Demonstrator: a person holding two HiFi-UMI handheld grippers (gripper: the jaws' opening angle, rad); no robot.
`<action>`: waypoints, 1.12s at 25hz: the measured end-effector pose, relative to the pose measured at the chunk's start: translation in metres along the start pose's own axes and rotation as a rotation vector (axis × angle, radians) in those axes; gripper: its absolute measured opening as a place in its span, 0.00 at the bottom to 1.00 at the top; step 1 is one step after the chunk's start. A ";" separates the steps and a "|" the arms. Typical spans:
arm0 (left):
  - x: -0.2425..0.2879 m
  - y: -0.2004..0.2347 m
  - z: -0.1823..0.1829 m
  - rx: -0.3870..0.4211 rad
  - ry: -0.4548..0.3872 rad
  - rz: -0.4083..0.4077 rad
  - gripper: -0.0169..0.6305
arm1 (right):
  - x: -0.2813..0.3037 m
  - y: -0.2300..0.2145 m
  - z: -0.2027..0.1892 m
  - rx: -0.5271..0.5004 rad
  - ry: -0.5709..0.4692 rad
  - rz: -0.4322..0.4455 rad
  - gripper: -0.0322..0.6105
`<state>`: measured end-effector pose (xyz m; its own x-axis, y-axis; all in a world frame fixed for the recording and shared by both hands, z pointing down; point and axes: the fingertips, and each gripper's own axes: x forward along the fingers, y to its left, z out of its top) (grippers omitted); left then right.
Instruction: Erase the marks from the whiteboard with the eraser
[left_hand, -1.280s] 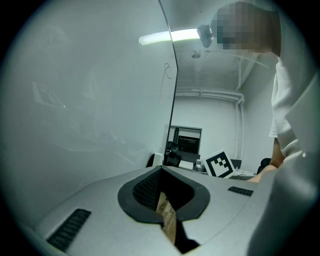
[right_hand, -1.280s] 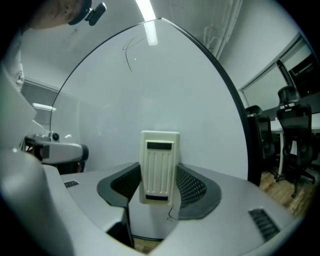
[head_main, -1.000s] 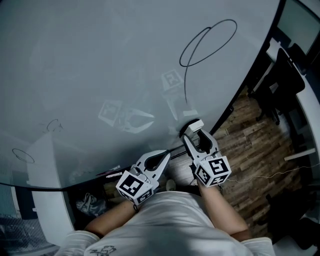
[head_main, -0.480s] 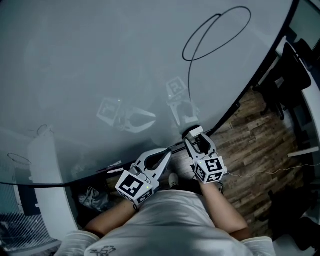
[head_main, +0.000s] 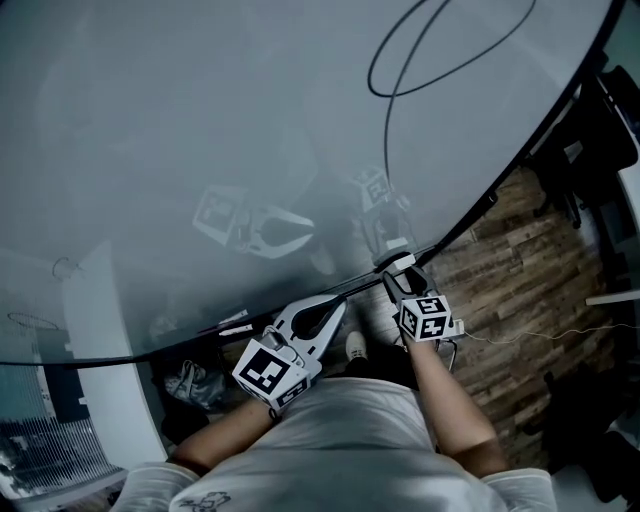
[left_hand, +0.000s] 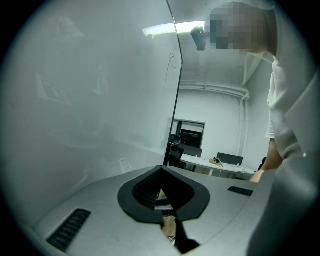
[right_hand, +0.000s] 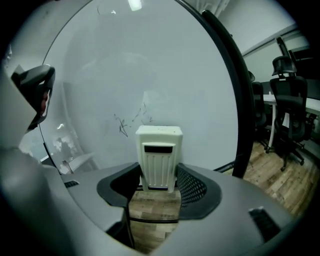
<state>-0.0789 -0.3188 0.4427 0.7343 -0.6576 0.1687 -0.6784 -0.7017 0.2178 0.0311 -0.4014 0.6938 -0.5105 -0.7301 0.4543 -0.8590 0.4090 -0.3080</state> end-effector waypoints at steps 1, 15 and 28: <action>0.000 0.000 0.000 0.000 0.004 0.000 0.04 | 0.001 -0.002 -0.001 0.002 0.003 -0.001 0.42; -0.002 0.004 0.000 -0.001 -0.025 -0.003 0.04 | -0.023 0.020 0.048 0.111 -0.112 0.034 0.42; 0.002 -0.011 0.020 0.019 -0.091 -0.043 0.04 | -0.104 0.087 0.189 0.080 -0.400 0.159 0.42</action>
<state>-0.0699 -0.3180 0.4213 0.7578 -0.6486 0.0720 -0.6476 -0.7339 0.2047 0.0164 -0.3934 0.4619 -0.5673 -0.8225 0.0412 -0.7572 0.5014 -0.4186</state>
